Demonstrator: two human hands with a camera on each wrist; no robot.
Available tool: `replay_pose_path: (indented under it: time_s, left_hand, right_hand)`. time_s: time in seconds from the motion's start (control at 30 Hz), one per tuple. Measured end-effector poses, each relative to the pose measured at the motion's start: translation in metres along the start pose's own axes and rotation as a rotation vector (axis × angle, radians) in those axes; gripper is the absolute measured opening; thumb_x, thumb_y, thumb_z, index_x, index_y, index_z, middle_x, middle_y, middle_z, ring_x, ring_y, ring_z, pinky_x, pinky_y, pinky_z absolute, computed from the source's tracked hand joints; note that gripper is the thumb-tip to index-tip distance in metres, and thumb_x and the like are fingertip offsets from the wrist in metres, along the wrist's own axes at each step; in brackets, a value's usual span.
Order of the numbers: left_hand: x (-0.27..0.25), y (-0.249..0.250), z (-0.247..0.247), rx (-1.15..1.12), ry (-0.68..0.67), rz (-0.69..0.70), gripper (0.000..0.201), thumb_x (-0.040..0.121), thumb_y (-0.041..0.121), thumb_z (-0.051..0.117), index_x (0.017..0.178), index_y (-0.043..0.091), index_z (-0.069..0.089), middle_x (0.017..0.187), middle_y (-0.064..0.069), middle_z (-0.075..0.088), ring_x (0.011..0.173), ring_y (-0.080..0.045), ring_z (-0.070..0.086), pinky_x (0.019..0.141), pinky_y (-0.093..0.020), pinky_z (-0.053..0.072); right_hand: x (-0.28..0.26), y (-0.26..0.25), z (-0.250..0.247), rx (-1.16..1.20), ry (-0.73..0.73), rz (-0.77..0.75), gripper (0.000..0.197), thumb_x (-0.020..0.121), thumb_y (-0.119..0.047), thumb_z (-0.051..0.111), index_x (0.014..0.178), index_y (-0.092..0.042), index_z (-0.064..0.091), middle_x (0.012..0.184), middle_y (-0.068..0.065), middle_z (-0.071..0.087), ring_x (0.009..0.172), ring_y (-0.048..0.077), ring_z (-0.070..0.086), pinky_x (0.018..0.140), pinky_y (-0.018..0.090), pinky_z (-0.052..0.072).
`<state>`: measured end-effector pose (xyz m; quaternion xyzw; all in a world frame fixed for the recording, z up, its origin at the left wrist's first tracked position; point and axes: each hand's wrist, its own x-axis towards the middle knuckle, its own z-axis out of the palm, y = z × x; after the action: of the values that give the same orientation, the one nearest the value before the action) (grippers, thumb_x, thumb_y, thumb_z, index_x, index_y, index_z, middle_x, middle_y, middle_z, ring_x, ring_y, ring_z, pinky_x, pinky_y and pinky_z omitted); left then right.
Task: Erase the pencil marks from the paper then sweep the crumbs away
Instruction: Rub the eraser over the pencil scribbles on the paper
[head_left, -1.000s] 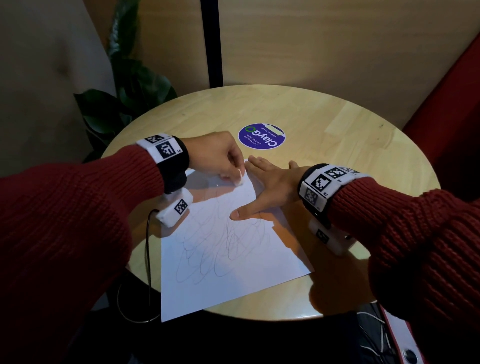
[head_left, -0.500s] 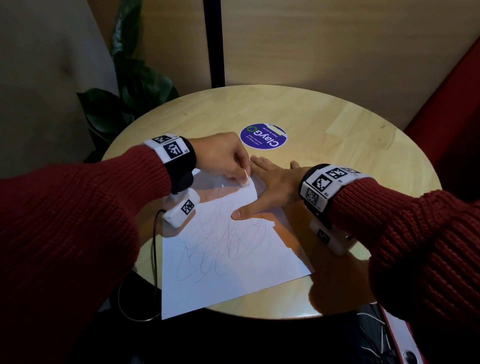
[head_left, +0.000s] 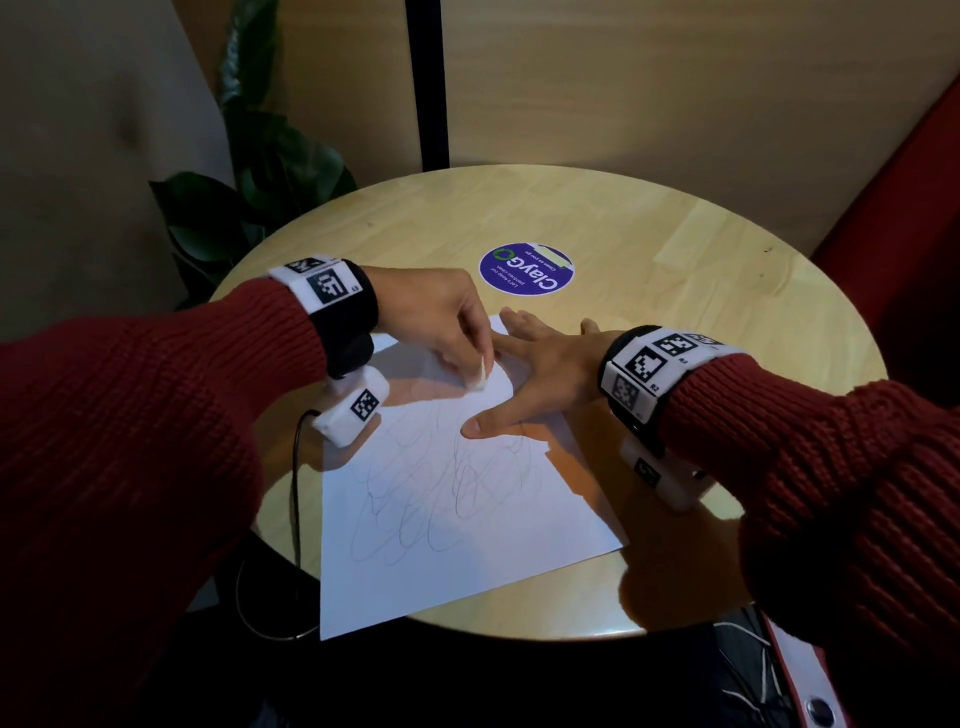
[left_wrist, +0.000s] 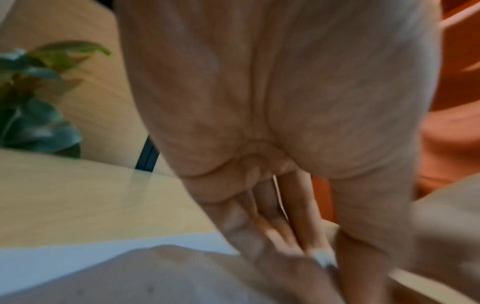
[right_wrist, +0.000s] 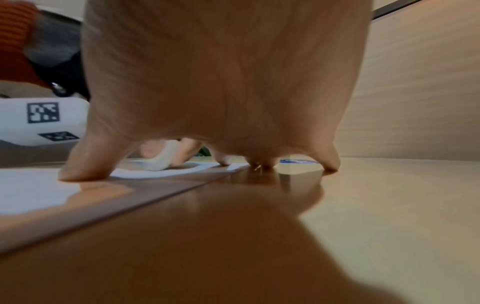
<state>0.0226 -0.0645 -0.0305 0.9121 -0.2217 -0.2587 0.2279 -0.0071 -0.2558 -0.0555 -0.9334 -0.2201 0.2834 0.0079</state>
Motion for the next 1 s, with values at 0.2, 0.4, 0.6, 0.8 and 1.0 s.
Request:
replay_pose_path:
  time_s: [0.2, 0.4, 0.6, 0.8, 1.0]
  left_hand:
    - [-0.008, 0.004, 0.004, -0.03, -0.112, -0.006, 0.007, 0.084, 0.015, 0.088, 0.091, 0.015, 0.087, 0.087, -0.012, 0.082, 0.072, -0.008, 0.069, 0.078, -0.024, 0.056]
    - [-0.003, -0.002, -0.002, 0.009, 0.001, -0.025, 0.005, 0.087, 0.015, 0.084, 0.092, 0.016, 0.086, 0.079, -0.003, 0.08, 0.068, -0.005, 0.064, 0.073, -0.024, 0.054]
    - [0.004, -0.006, -0.006, -0.005, 0.136, -0.052, 0.005, 0.085, 0.015, 0.086, 0.09, 0.015, 0.086, 0.081, -0.01, 0.081, 0.066, -0.006, 0.063, 0.073, -0.026, 0.051]
    - [0.003, -0.005, -0.005, -0.027, 0.022, -0.054, 0.009, 0.084, 0.014, 0.089, 0.092, 0.011, 0.087, 0.083, -0.009, 0.081, 0.069, -0.007, 0.066, 0.074, -0.023, 0.055]
    - [-0.001, -0.001, -0.005, -0.036, -0.057, -0.04, 0.01, 0.085, 0.013, 0.089, 0.093, 0.009, 0.086, 0.091, -0.016, 0.082, 0.072, -0.008, 0.067, 0.076, -0.021, 0.055]
  right_hand:
    - [0.002, 0.002, 0.001, -0.008, 0.01, 0.014, 0.13, 0.061, -0.101, 0.055, 0.159, -0.052, -0.015, 0.171, -0.007, -0.026, 0.157, 0.012, -0.025, 0.118, 0.074, -0.009]
    - [0.006, 0.003, 0.002, -0.006, 0.03, -0.006, 0.132, 0.058, -0.103, 0.054, 0.159, -0.053, -0.014, 0.172, -0.006, -0.023, 0.158, 0.014, -0.022, 0.118, 0.075, -0.007]
    - [0.015, 0.004, 0.001, -0.019, 0.1, -0.115, 0.135, 0.061, -0.102, 0.055, 0.165, -0.042, -0.006, 0.174, -0.013, -0.015, 0.159, 0.011, -0.015, 0.122, 0.067, -0.01]
    - [0.01, 0.002, 0.0, 0.026, 0.092, -0.114, 0.13, 0.065, -0.095, 0.062, 0.165, -0.043, -0.003, 0.174, -0.013, -0.009, 0.16, 0.01, -0.011, 0.124, 0.064, -0.007]
    - [0.006, 0.0, -0.002, 0.035, 0.073, -0.099, 0.13, 0.067, -0.093, 0.063, 0.165, -0.042, -0.007, 0.174, -0.013, -0.012, 0.159, 0.01, -0.013, 0.123, 0.066, -0.007]
